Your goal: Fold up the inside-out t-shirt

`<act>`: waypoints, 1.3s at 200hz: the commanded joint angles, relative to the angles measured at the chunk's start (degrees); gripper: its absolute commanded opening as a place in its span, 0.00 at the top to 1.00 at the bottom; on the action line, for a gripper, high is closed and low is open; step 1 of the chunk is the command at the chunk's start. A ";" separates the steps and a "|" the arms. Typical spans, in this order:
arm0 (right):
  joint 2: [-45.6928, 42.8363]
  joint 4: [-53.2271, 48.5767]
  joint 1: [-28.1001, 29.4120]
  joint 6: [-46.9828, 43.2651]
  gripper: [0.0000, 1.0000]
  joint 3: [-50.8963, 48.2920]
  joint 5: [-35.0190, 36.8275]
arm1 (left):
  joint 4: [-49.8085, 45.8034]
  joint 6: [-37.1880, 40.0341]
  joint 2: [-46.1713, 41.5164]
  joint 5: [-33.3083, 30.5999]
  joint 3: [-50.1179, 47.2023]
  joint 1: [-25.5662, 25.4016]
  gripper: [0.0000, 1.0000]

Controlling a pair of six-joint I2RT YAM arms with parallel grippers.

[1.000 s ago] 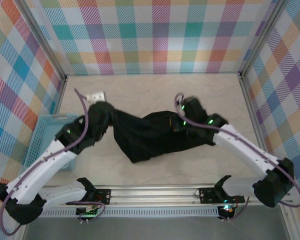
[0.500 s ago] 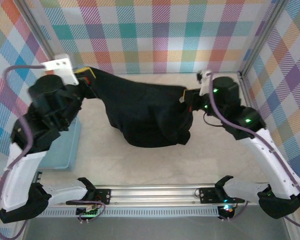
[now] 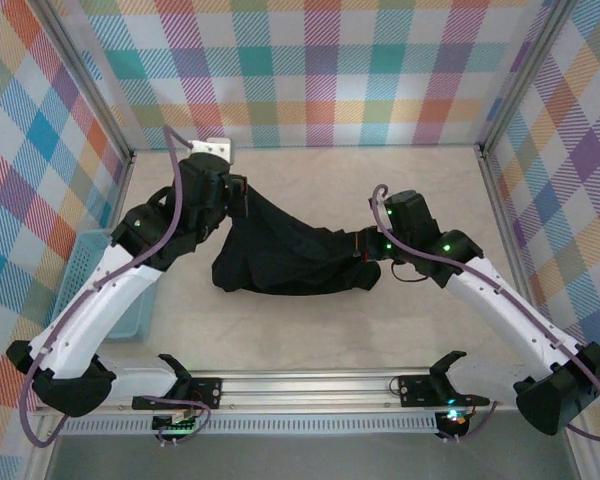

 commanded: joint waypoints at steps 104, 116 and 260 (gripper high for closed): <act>4.49 9.02 -0.48 0.42 0.20 -18.19 5.43 | 0.16 -0.31 -7.63 -20.27 -1.20 2.59 1.00; 7.34 9.15 -0.97 2.00 0.18 -18.18 5.59 | 0.04 -0.32 -7.60 -20.41 -1.10 3.02 1.00; 16.01 7.33 -5.69 -0.50 1.00 -3.58 1.75 | -4.18 0.59 1.04 -16.77 12.27 11.58 1.00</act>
